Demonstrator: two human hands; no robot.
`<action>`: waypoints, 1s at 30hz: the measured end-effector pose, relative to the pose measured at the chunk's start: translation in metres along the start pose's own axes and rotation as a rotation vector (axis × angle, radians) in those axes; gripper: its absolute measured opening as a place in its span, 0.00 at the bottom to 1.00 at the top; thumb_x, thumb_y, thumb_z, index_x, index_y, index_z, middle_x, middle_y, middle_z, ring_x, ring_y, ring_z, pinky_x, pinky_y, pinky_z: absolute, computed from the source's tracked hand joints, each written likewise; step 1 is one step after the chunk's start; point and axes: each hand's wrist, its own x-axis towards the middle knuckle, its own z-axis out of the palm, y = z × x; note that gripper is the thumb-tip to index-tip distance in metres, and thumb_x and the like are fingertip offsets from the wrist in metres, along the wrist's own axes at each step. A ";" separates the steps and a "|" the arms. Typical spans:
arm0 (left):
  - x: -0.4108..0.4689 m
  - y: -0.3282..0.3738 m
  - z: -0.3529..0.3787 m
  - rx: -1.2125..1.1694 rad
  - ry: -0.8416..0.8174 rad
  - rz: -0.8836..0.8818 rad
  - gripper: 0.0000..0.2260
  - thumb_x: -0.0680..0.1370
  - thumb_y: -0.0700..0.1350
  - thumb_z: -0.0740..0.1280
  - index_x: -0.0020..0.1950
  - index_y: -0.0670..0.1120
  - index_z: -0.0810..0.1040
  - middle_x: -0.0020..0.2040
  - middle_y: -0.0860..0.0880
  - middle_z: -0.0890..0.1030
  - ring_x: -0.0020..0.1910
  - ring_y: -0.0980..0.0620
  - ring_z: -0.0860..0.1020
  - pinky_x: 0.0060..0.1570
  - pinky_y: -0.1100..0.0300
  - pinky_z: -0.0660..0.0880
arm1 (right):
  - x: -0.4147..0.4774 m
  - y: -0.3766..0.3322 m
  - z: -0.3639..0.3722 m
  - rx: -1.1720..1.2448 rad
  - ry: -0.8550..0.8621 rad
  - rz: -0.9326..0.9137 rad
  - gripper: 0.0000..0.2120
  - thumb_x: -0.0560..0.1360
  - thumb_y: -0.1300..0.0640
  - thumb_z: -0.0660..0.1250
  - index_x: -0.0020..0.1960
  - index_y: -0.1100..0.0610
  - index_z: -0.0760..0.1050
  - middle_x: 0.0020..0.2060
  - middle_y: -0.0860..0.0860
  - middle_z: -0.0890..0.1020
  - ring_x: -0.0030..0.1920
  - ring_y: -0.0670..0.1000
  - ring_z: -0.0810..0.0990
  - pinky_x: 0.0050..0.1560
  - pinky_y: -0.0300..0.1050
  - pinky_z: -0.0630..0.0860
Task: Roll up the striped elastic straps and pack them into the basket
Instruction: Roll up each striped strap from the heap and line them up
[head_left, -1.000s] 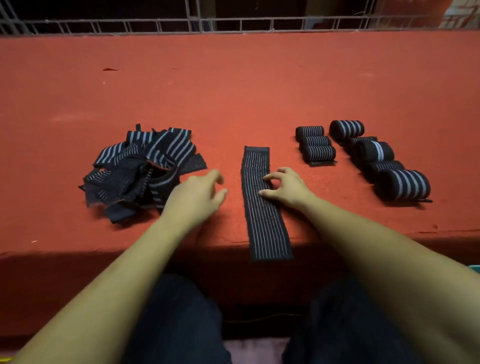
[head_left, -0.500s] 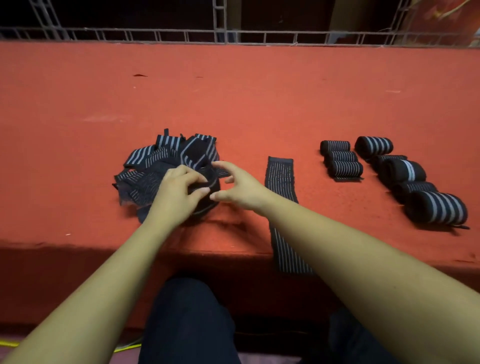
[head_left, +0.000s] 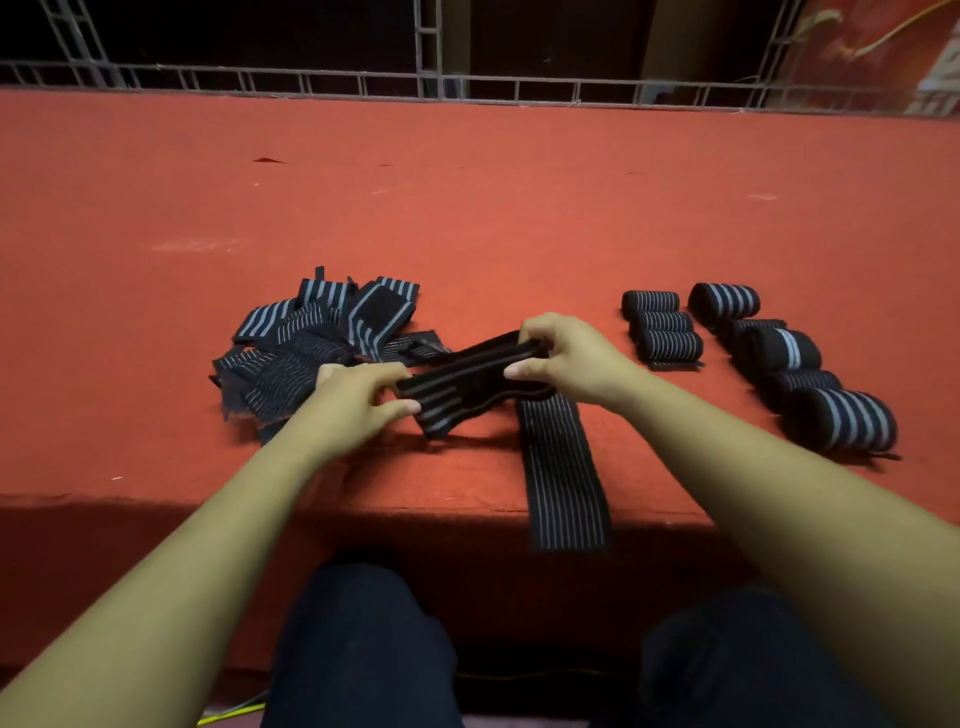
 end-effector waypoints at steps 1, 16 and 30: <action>0.000 0.002 -0.001 -0.060 0.025 0.034 0.07 0.76 0.52 0.73 0.51 0.53 0.81 0.42 0.59 0.78 0.49 0.53 0.77 0.60 0.53 0.62 | -0.003 0.001 -0.006 0.025 0.011 0.023 0.10 0.72 0.60 0.76 0.41 0.62 0.75 0.36 0.50 0.75 0.36 0.47 0.73 0.36 0.37 0.69; -0.026 0.060 0.024 -0.303 -0.171 0.177 0.18 0.76 0.50 0.73 0.33 0.48 0.68 0.36 0.50 0.81 0.38 0.56 0.78 0.39 0.59 0.71 | -0.078 0.040 0.018 -0.524 -0.108 -0.404 0.08 0.68 0.60 0.74 0.48 0.56 0.83 0.59 0.53 0.80 0.59 0.56 0.79 0.60 0.53 0.75; -0.013 0.088 0.008 0.201 -0.493 0.419 0.08 0.80 0.49 0.68 0.56 0.50 0.84 0.51 0.51 0.81 0.52 0.53 0.78 0.55 0.56 0.73 | -0.093 0.052 0.023 -0.480 -0.050 -0.336 0.12 0.75 0.51 0.71 0.56 0.51 0.84 0.57 0.51 0.79 0.58 0.53 0.77 0.60 0.54 0.74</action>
